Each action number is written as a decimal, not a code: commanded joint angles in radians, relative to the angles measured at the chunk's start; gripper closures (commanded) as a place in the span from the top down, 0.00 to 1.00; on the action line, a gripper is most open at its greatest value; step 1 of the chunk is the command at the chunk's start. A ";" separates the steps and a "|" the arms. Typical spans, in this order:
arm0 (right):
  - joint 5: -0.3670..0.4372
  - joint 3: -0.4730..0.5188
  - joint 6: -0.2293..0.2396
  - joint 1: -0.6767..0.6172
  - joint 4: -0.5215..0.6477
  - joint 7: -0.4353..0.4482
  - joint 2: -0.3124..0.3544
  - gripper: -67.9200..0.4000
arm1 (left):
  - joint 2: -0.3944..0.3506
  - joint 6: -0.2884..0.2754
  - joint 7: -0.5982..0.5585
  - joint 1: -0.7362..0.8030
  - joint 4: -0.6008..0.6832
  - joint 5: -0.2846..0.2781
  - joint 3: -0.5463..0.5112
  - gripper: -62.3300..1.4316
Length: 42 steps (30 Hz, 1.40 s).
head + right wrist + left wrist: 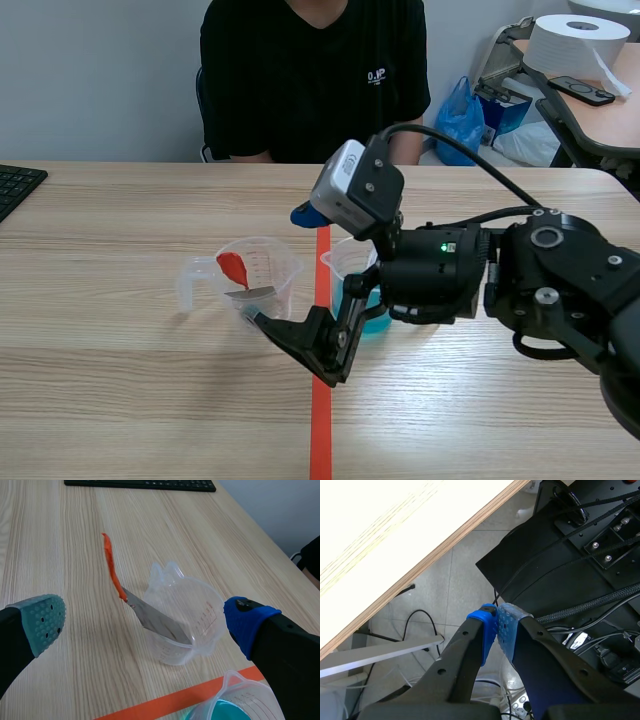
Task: Do the redox reaction experiment.
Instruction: 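Lift the metal plate out of the left beaker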
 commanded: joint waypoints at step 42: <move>-0.014 -0.052 -0.039 0.146 -0.074 0.024 -0.076 0.32 | 0.002 0.001 -0.006 0.008 0.014 -0.003 -0.004 0.09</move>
